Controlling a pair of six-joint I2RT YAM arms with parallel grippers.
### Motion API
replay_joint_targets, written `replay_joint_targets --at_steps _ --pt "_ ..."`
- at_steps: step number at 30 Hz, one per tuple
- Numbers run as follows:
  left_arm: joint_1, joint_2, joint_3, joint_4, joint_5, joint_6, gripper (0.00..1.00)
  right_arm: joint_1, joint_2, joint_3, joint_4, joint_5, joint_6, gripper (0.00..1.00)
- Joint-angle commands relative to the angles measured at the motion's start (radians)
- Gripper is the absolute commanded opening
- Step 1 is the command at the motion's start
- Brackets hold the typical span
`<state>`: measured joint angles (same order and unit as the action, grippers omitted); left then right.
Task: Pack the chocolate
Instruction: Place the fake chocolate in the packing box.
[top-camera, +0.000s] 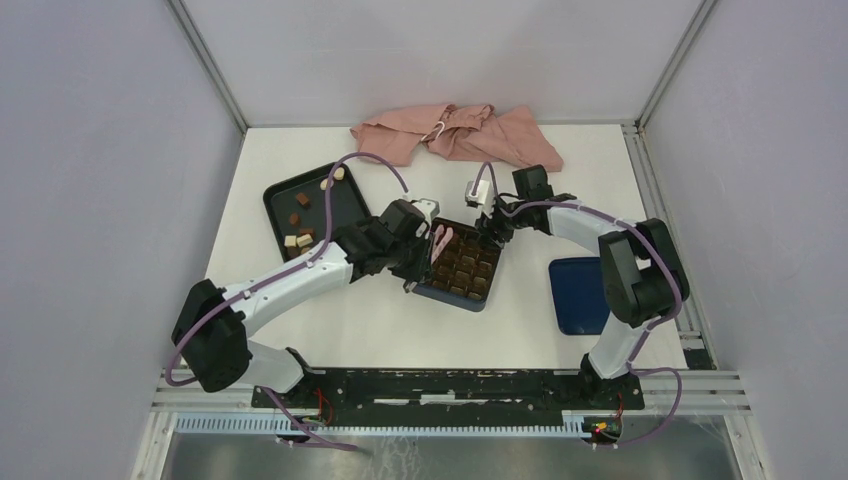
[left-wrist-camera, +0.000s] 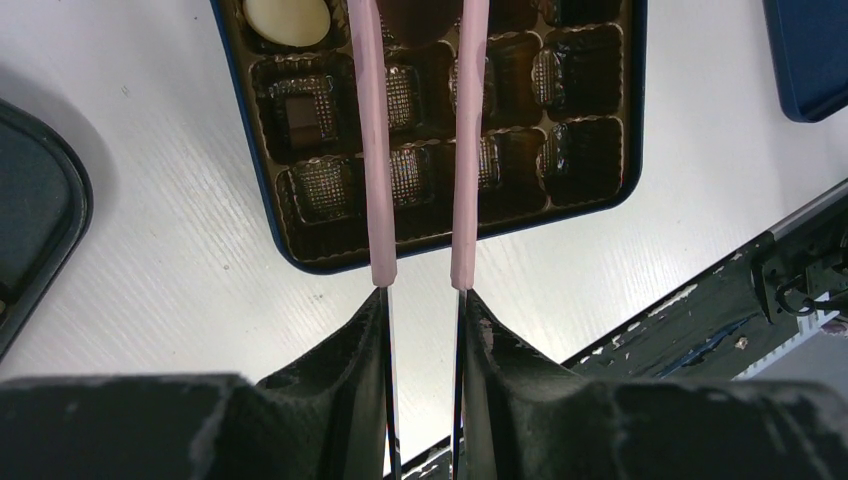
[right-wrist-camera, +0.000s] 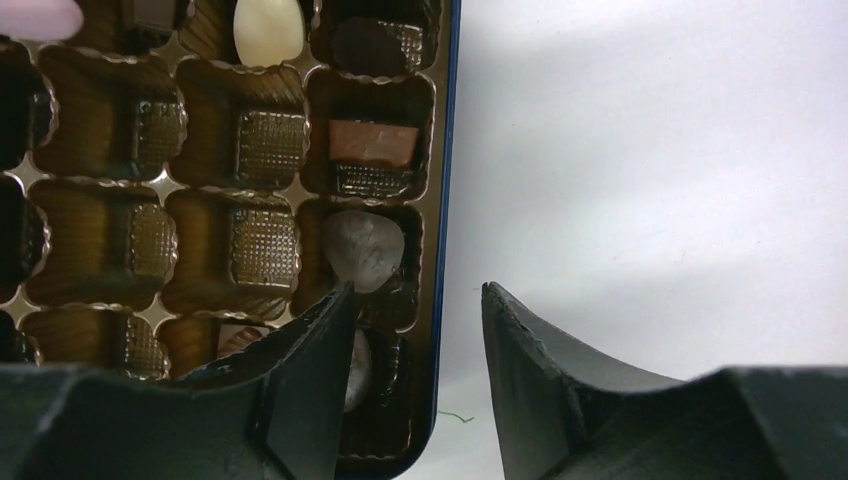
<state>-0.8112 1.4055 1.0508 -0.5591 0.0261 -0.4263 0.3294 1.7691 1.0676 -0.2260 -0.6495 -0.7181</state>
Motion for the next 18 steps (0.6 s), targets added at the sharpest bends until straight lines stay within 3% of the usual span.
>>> replay_joint_targets --at_steps 1,7,10,18 --pt "-0.002 -0.043 -0.013 -0.002 -0.017 -0.009 0.05 0.017 0.021 0.054 0.005 0.046 0.015 0.54" --pt "-0.002 -0.054 -0.016 -0.008 -0.019 -0.011 0.05 0.025 0.021 0.067 0.032 0.030 0.061 0.52" --pt "-0.002 -0.048 -0.011 -0.010 -0.017 -0.008 0.05 0.057 0.036 0.083 0.028 0.076 0.049 0.44" --pt "-0.001 -0.060 -0.027 -0.012 -0.023 -0.014 0.05 0.066 0.034 0.108 -0.018 0.092 0.014 0.10"
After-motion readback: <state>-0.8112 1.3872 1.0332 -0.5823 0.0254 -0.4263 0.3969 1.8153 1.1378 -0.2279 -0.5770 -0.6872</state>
